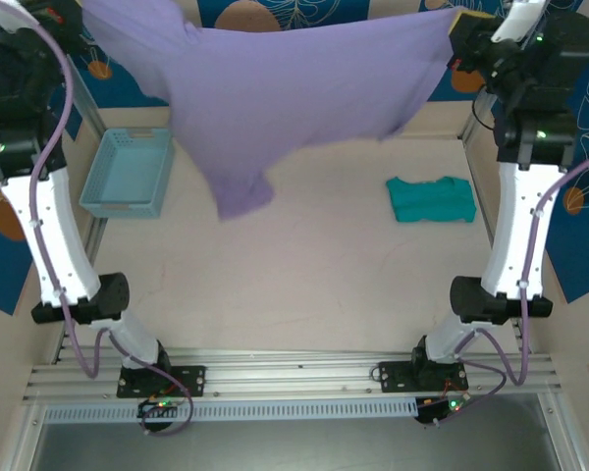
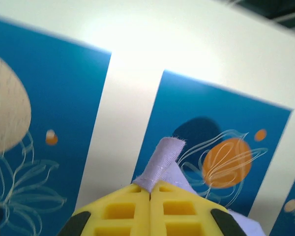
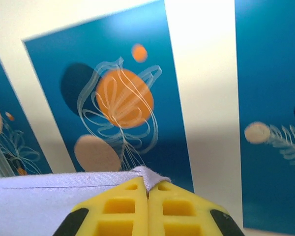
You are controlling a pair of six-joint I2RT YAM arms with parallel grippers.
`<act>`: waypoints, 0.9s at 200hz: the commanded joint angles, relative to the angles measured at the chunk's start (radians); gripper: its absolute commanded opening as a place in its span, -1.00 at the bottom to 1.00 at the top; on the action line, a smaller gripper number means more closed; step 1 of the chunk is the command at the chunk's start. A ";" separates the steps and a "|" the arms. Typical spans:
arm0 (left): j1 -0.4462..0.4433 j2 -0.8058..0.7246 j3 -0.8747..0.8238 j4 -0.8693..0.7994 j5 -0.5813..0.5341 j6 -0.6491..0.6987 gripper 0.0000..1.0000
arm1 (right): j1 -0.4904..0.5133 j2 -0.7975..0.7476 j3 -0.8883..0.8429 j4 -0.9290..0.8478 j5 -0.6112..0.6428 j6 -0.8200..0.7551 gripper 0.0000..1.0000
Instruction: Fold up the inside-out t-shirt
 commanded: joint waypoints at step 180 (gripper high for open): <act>-0.035 -0.151 -0.385 0.242 0.023 0.049 -1.00 | 0.002 -0.367 -0.488 0.091 0.103 -0.183 -1.00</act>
